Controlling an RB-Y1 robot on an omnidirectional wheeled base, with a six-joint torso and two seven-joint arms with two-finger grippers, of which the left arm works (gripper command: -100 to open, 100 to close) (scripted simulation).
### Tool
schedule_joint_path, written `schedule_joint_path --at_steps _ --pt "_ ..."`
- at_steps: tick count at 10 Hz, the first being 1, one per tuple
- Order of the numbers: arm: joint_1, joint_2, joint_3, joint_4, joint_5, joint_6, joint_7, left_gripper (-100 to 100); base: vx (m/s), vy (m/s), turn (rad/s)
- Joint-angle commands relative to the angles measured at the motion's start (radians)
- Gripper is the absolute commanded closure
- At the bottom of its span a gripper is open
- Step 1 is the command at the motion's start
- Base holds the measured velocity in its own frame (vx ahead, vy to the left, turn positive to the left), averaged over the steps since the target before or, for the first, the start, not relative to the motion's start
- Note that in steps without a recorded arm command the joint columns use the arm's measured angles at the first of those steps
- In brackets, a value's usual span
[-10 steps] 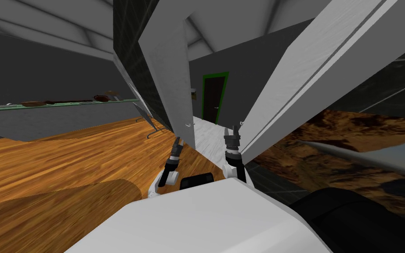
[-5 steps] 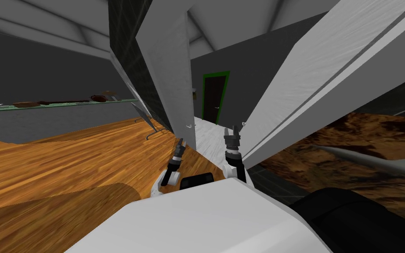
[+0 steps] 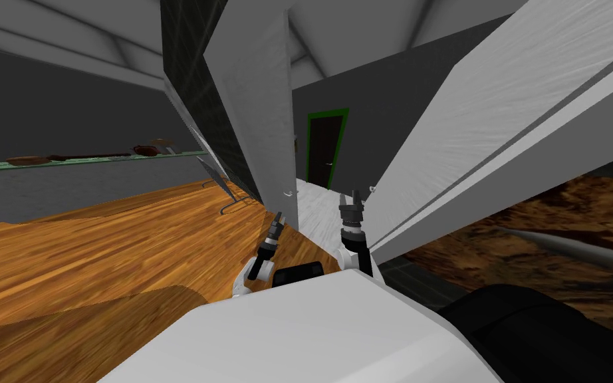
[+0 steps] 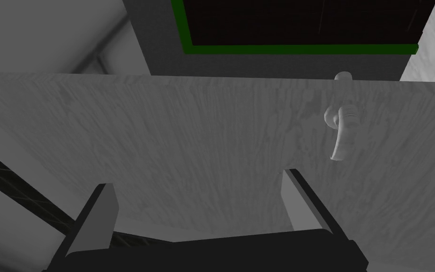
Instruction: Push the door open
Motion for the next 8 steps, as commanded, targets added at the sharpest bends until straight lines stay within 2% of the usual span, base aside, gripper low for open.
schedule_joint_path --at_steps 1,3,8 --pt "-0.018 0.003 -0.016 0.043 -0.011 -0.004 0.015 -100 0.146 0.084 -0.027" --pt "-0.033 0.004 -0.027 0.081 -0.018 -0.011 0.025 -100 0.147 0.105 -0.021" --pt "-0.068 0.005 -0.053 0.172 -0.036 -0.027 0.047 -100 0.086 0.061 -0.015"
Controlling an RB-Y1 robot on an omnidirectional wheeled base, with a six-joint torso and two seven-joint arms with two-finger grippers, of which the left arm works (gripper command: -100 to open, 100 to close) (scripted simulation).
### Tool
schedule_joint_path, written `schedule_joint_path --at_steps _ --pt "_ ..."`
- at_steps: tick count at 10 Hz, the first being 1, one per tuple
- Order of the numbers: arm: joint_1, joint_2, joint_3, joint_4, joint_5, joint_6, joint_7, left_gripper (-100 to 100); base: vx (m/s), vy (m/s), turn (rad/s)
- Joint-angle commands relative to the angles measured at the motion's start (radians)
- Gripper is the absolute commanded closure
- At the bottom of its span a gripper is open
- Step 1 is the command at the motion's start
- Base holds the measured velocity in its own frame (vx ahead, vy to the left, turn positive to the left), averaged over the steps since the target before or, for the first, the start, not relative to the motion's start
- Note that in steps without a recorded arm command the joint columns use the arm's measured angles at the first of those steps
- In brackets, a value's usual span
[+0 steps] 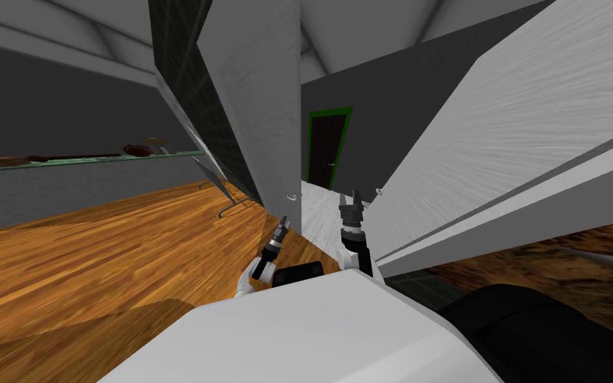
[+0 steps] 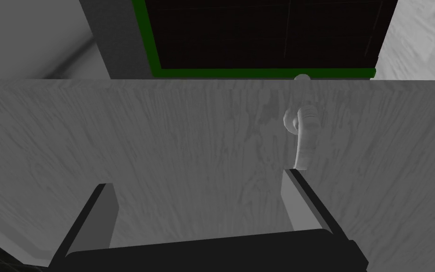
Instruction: Push the door open
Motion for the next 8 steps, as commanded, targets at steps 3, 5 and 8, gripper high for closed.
schedule_joint_path --at_steps 3,5,8 --pt "-0.026 0.001 -0.018 0.065 -0.012 -0.013 0.017 -100 0.097 0.062 -0.015" --pt "-0.033 0.001 -0.023 0.082 -0.015 -0.016 0.021 -100 0.059 0.032 -0.007" --pt "-0.058 0.002 -0.041 0.147 -0.028 -0.029 0.037 -100 0.090 0.058 -0.017"
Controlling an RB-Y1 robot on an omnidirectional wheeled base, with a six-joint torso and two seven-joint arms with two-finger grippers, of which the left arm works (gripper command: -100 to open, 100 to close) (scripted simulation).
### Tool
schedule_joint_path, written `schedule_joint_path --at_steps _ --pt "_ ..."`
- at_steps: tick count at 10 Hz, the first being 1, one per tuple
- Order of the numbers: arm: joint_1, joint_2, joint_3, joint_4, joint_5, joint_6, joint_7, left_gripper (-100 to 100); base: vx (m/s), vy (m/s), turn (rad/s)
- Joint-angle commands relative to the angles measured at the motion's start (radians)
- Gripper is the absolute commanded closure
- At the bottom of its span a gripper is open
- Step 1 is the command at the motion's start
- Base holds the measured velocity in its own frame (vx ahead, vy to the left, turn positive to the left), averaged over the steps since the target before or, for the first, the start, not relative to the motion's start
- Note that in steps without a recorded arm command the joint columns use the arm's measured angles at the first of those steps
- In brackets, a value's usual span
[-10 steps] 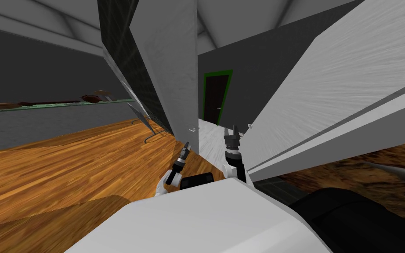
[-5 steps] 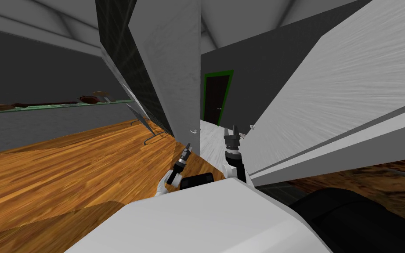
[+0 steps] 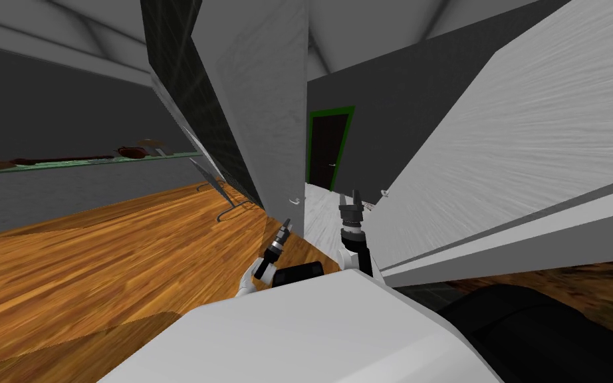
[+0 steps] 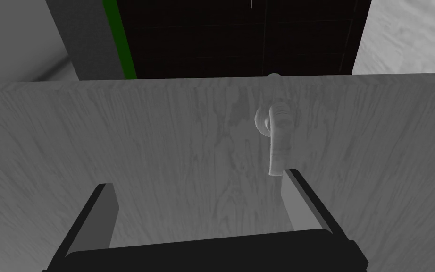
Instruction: Push the door open
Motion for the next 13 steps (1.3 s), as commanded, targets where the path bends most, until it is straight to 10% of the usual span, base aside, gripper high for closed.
schedule_joint_path --at_steps 1,13 --pt "-0.012 0.000 -0.010 0.033 -0.007 -0.007 0.009 -100 0.137 0.091 -0.025" --pt "-0.100 -0.002 -0.075 0.260 -0.051 -0.048 0.065 -100 0.126 0.069 -0.016"
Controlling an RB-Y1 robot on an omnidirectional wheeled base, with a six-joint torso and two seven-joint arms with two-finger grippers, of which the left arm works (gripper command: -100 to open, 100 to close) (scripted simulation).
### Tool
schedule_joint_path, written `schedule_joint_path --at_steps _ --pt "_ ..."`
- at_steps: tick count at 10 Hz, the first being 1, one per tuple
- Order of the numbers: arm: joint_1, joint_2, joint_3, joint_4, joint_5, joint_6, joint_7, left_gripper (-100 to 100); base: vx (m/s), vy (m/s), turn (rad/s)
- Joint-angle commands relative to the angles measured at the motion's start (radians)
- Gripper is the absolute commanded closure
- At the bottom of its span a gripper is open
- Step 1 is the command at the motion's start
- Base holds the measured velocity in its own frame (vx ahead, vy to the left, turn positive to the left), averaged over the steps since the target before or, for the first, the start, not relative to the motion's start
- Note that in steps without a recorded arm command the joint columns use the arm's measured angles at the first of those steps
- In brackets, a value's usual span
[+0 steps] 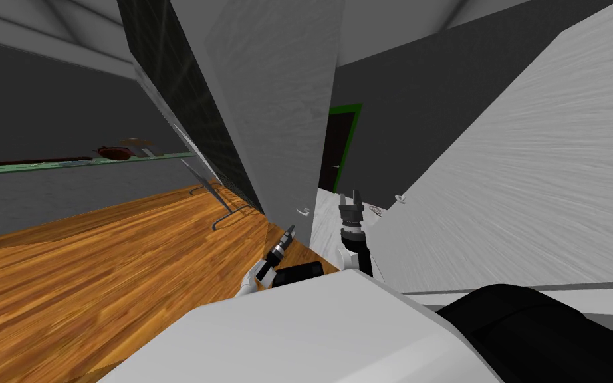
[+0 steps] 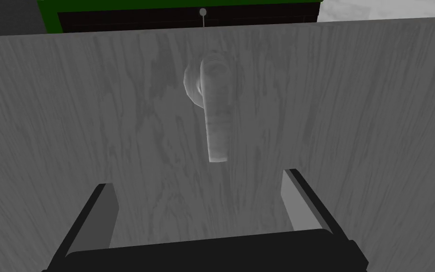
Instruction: Push the door open
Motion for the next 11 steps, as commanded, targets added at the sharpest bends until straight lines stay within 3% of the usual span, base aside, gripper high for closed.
schedule_joint_path --at_steps 1,3,4,5,11 --pt "-0.012 -0.001 -0.011 0.030 -0.007 -0.004 0.009 -100 0.164 0.074 -0.021" --pt "-0.019 -0.001 -0.016 0.048 -0.011 -0.007 0.014 -100 0.110 0.051 -0.006" --pt "-0.015 0.000 -0.014 0.036 -0.009 -0.003 0.012 -100 0.039 0.020 -0.003" --pt "-0.018 -0.008 -0.009 0.044 -0.007 -0.001 0.007 -100 0.133 -0.063 -0.062" --pt "-0.024 -0.033 0.008 0.065 0.001 0.008 -0.012 -100 0.171 -0.133 -0.038"
